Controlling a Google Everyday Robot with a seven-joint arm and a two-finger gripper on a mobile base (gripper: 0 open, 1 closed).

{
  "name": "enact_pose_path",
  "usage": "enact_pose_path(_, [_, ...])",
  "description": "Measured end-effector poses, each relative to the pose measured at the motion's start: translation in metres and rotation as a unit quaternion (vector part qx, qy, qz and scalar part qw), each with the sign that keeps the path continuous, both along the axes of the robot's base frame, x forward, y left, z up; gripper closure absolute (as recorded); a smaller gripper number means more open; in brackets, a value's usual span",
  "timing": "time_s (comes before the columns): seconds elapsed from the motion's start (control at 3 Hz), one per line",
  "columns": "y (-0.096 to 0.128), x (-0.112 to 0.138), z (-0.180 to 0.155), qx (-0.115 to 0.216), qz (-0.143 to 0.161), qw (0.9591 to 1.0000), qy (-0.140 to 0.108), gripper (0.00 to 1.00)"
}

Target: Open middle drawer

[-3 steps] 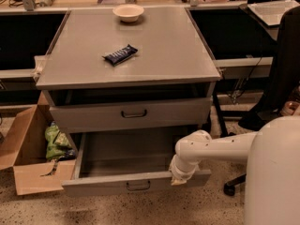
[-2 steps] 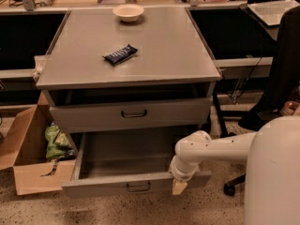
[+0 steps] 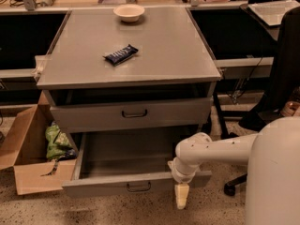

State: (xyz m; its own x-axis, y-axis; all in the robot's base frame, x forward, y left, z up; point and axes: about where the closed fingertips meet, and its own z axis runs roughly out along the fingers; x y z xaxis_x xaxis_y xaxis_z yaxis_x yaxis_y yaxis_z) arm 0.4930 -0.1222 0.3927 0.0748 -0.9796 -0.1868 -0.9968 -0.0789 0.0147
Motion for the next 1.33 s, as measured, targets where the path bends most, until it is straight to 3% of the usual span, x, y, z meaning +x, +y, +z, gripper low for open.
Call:
enact_pose_path(0.33, [-0.005, -0.016, -0.007, 0.004, -0.003, 0.9999, 0.013, 0.0])
enact_pose_path(0.67, [-0.01, -0.038, -0.007, -0.003, -0.007, 0.9998, 0.019, 0.18])
enact_pose_path(1.33, [-0.011, -0.042, -0.002, -0.005, -0.007, 0.9997, 0.022, 0.66])
